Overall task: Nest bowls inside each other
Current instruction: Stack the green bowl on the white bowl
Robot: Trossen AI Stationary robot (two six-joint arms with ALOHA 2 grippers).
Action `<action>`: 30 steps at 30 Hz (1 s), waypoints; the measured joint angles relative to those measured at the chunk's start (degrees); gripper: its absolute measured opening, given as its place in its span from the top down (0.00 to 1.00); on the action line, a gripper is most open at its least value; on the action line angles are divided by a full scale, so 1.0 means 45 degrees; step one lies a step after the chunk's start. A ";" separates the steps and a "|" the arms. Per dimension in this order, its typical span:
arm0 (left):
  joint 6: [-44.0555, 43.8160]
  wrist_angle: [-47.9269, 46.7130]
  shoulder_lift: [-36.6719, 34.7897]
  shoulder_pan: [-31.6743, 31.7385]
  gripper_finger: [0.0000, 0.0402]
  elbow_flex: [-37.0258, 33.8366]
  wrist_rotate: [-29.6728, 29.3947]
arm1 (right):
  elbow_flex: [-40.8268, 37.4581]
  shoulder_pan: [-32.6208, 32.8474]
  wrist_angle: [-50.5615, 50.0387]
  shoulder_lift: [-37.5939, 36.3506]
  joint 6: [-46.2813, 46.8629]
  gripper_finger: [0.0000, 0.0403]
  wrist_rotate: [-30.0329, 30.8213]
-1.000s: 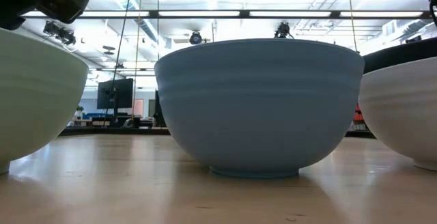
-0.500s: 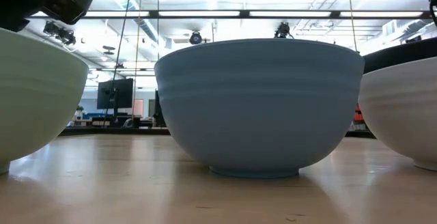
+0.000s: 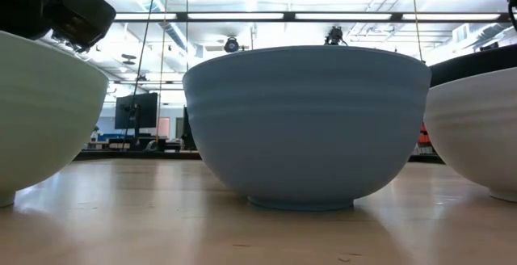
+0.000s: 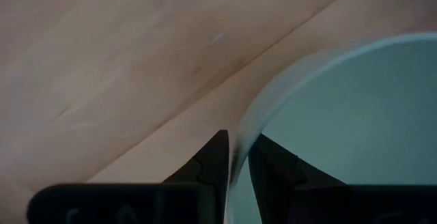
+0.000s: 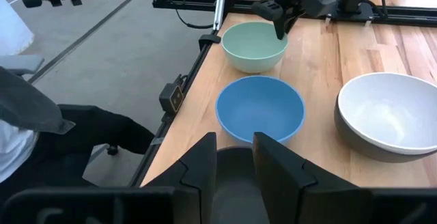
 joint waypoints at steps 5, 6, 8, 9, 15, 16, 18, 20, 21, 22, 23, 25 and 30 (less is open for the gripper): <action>0.0141 -0.0060 -0.0002 0.0185 0.86 0.0000 0.0018 | 0.0003 -0.0005 0.0005 0.0005 0.0056 0.74 0.0000; 0.0185 -0.0094 -0.0002 0.0208 0.86 0.0000 0.0011 | 0.0000 -0.0005 0.0000 0.0010 0.0056 0.74 0.0000; 0.0339 -0.0158 -0.0002 0.0309 0.85 0.0000 0.0019 | 0.0000 -0.0005 0.0001 0.0027 0.0067 0.74 0.0000; 0.0518 -0.0153 -0.0002 0.0366 0.85 0.0000 0.0015 | 0.0003 -0.0005 0.0000 0.0032 0.0103 0.74 -0.0003; 0.1163 -0.0140 -0.0002 0.0844 0.90 0.0000 0.0010 | 0.0005 -0.0005 0.0000 0.0044 0.0211 0.74 0.0000; 0.1220 -0.0143 -0.0002 0.0924 0.91 0.0000 0.0007 | 0.0001 -0.0005 0.0000 0.0044 0.0215 0.74 -0.0001; 0.1278 -0.0138 -0.0002 0.1071 0.94 0.0000 -0.0015 | 0.0005 -0.0005 0.0000 0.0044 0.0211 0.74 -0.0001; 0.1666 -0.0105 -0.0012 0.1199 0.96 0.0000 0.0019 | 0.0005 -0.0005 0.0000 0.0044 0.0211 0.74 0.0000; 0.1787 -0.0100 -0.0012 0.1266 0.97 0.0000 0.0019 | 0.0002 -0.0005 0.0000 0.0044 0.0211 0.74 0.0000; 0.1965 -0.0105 -0.0012 0.1333 0.97 0.0000 0.0029 | 0.0005 -0.0005 0.0000 0.0044 0.0207 0.74 0.0000; 0.2099 -0.0100 -0.0012 0.1391 0.97 0.0000 0.0090 | 0.0001 -0.0005 0.0000 0.0044 0.0206 0.74 -0.0004; 0.2394 -0.0114 -0.0031 0.1517 0.97 0.0000 0.0287 | 0.0005 -0.0003 -0.0005 0.0044 0.0206 0.74 -0.0005; 0.2862 -0.0120 -0.0046 0.1813 0.97 0.0000 0.1032 | 0.0005 -0.0002 -0.0015 0.0044 0.0206 0.74 -0.0002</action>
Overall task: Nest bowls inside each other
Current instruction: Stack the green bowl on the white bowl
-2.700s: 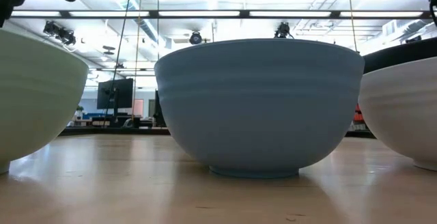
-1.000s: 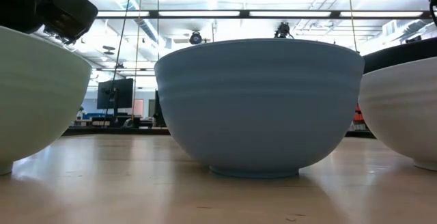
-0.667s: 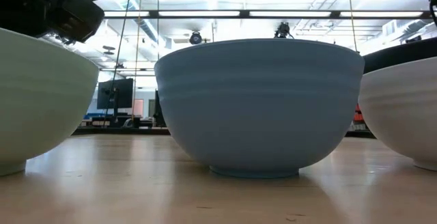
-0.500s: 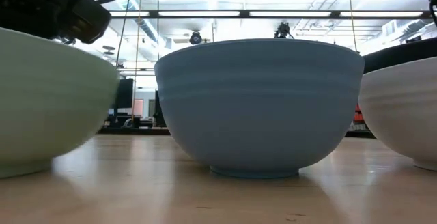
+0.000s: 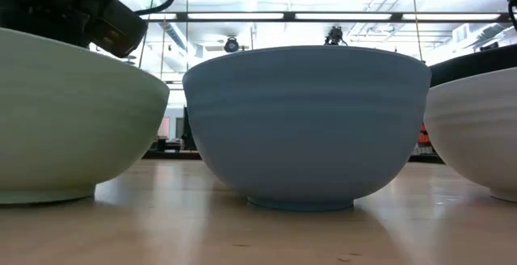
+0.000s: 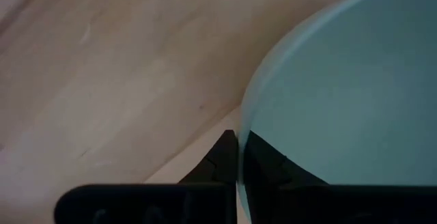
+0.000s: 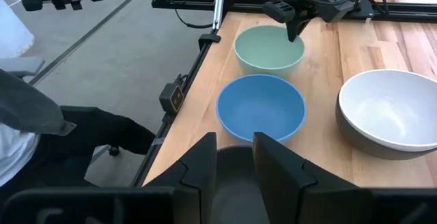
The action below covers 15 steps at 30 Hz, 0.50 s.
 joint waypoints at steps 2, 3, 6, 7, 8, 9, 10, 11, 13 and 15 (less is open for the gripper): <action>0.0195 -0.0024 -0.0099 0.0076 0.97 0.0000 0.0103 | 0.0000 -0.0002 0.0000 0.0000 0.0000 0.74 -0.0002; 0.0278 -0.0023 -0.0107 0.0124 0.97 0.0035 0.0109 | 0.0000 -0.0002 0.0000 0.0000 0.0000 0.74 -0.0002; 0.0587 -0.0134 -0.0237 0.0214 0.97 0.0162 0.0102 | 0.0000 -0.0001 -0.0010 0.0005 -0.0002 0.74 -0.0002; 0.0632 -0.0170 -0.0283 0.0261 0.97 0.0259 0.0100 | -0.0003 0.0002 -0.0024 0.0005 0.0002 0.74 -0.0002; 0.0658 -0.0090 -0.0291 0.0324 0.97 0.0349 0.0090 | 0.0000 -0.0002 -0.0057 0.0005 0.0011 0.74 -0.0002; 0.0746 -0.0094 -0.0308 0.0372 0.97 0.0419 0.0083 | 0.0000 -0.0002 -0.0073 0.0005 0.0015 0.74 -0.0002; 0.0828 -0.0274 -0.0395 0.0406 0.97 0.0456 0.0001 | 0.0000 -0.0002 -0.0068 0.0005 0.0019 0.74 -0.0002; 0.0843 -0.0555 -0.0495 0.0451 0.97 0.0544 -0.0104 | 0.0000 0.0002 -0.0073 0.0005 0.0024 0.74 -0.0002; 0.0889 -0.0678 -0.0539 0.0611 0.97 0.0893 -0.0251 | 0.0000 -0.0002 -0.0077 0.0005 0.0024 0.74 -0.0002; 0.0905 -0.1331 -0.0608 0.0739 0.97 0.1220 -0.0476 | -0.0004 0.0001 -0.0081 0.0005 0.0024 0.74 -0.0002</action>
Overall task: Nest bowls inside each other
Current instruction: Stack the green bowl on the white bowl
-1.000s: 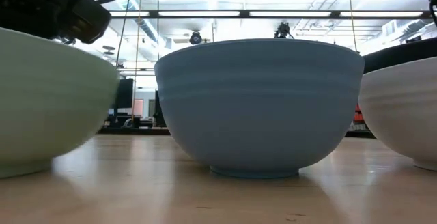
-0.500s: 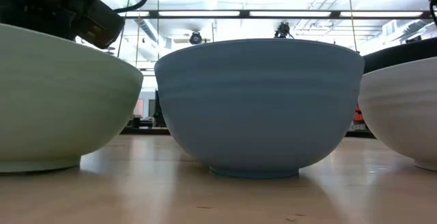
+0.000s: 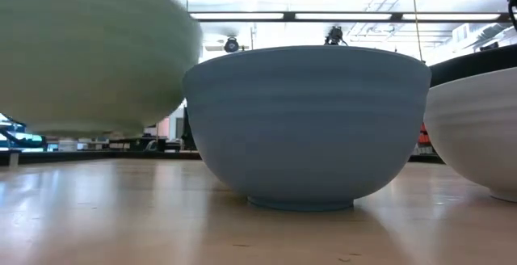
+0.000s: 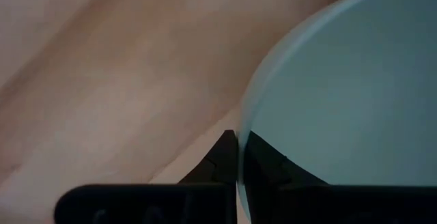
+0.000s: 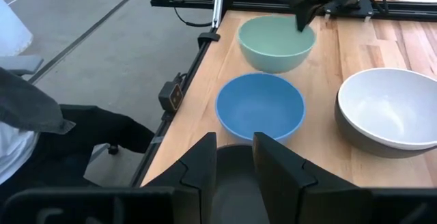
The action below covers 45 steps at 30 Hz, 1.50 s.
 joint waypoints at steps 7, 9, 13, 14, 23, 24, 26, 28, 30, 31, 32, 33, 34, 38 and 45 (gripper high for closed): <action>0.1056 -0.1621 -0.0103 0.0836 0.97 0.1568 -0.0742 | 0.0003 -0.0004 -0.0127 0.0000 -0.0005 0.74 0.0000; 0.1521 -0.1761 -0.0089 0.1148 0.97 0.2164 -0.1131 | 0.0004 -0.0004 -0.0118 0.0000 0.0000 0.74 0.0000; 0.2691 -0.1841 -0.0091 0.1833 0.97 0.3181 -0.1905 | 0.0004 -0.0004 -0.0132 0.0000 0.0000 0.74 0.0000; 0.2972 -0.1849 -0.0091 0.2026 0.97 0.3435 -0.2042 | 0.0004 -0.0004 -0.0137 0.0000 0.0000 0.74 0.0000; 0.4730 -0.1781 -0.0091 0.3895 0.97 0.4638 -0.2630 | 0.0004 -0.0004 -0.0251 0.0000 -0.0003 0.74 0.0000; 0.4905 -0.1737 -0.0091 0.4113 0.97 0.4638 -0.2630 | 0.0004 -0.0004 -0.0259 0.0000 -0.0004 0.74 0.0000; 0.5133 -0.1677 -0.0075 0.4546 0.97 0.4638 -0.2634 | 0.0004 -0.0004 -0.0313 0.0000 0.0000 0.74 0.0000; 0.5408 -0.1613 0.0038 0.4924 0.97 0.4643 -0.2635 | 0.0004 -0.0004 -0.0366 0.0000 0.0000 0.74 0.0000; 0.5729 -0.1508 0.0158 0.5243 0.97 0.4633 -0.2631 | 0.0004 -0.0004 -0.0404 0.0000 0.0000 0.74 0.0000; 0.5943 -0.1296 0.0231 0.5380 0.97 0.4638 -0.2639 | 0.0004 -0.0004 -0.0404 0.0000 -0.0001 0.74 0.0017; 0.6030 -0.1066 0.0304 0.5525 0.97 0.4638 -0.2590 | 0.0004 -0.0004 -0.0404 0.0000 -0.0004 0.74 0.0068; 0.6181 -0.0971 0.0409 0.5662 0.97 0.4638 -0.2513 | 0.0004 -0.0004 -0.0409 0.0000 -0.0005 0.74 0.0118; 0.6302 -0.0910 0.0524 0.5782 0.97 0.4638 -0.2364 | 0.0004 -0.0004 -0.0413 -0.0008 -0.0002 0.74 0.0141; 0.6682 -0.0767 0.1066 0.6173 0.97 0.4638 -0.2016 | 0.0004 -0.0090 -0.0502 -0.0005 0.0012 0.74 0.0141; 0.7120 -0.0786 0.2029 0.6761 0.97 0.4638 -0.1782 | 0.0004 -0.0285 -0.0710 -0.0005 0.0201 0.74 0.0141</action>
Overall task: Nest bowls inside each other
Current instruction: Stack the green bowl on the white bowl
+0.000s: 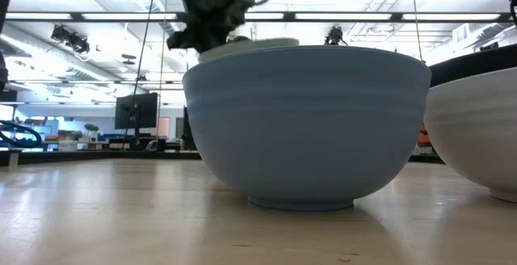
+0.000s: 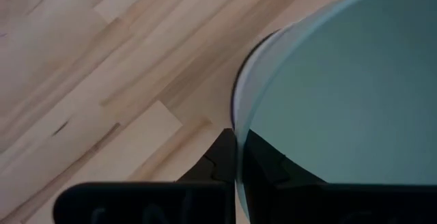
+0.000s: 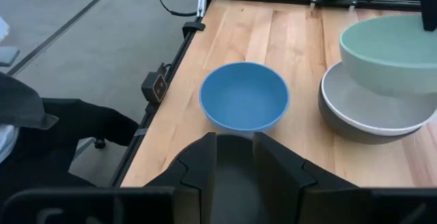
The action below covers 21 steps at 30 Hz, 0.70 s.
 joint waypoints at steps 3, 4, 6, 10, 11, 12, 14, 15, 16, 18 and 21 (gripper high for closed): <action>0.0191 0.0024 0.0352 0.0214 0.97 0.0000 0.0172 | 0.0000 0.0005 -0.0030 0.0000 0.0002 0.74 -0.0001; 0.0191 0.0043 0.0457 0.0283 0.97 0.0000 0.0206 | 0.0000 0.0004 -0.0040 0.0000 0.0003 0.74 -0.0004; 0.0191 0.0044 0.0702 0.0391 0.97 0.0000 0.0320 | 0.0000 0.0000 -0.0058 0.0000 0.0003 0.74 0.0000; 0.0201 0.0049 0.1209 0.0546 0.97 0.0000 0.0861 | 0.0000 0.0005 -0.0061 0.0000 0.0008 0.74 -0.0002; 0.0201 0.0058 0.1352 0.0559 0.97 0.0000 0.0944 | 0.0000 0.0005 -0.0061 0.0000 0.0008 0.74 0.0000; 0.0205 0.0029 0.1483 0.0559 0.97 0.0000 0.1025 | 0.0000 0.0005 -0.0063 0.0000 0.0008 0.74 -0.0005; 0.0282 0.0007 0.1747 0.0559 0.97 0.0000 0.1252 | 0.0000 0.0005 -0.0061 0.0000 0.0008 0.74 -0.0003; 0.0300 0.0032 0.1868 0.0554 0.97 0.0000 0.1480 | 0.0000 0.0005 -0.0065 0.0000 0.0003 0.74 -0.0005; 0.0331 0.0021 0.1974 0.0554 0.97 0.0000 0.1738 | 0.0000 0.0005 -0.0073 0.0000 0.0003 0.74 -0.0001; 0.0512 0.0038 0.2158 0.0554 0.97 -0.0005 0.2219 | 0.0000 0.0005 -0.0078 0.0000 0.0003 0.74 -0.0005; 0.0599 0.0130 0.2217 0.0549 0.97 -0.0005 0.2589 | 0.0000 0.0005 -0.0097 0.0000 0.0003 0.74 -0.0005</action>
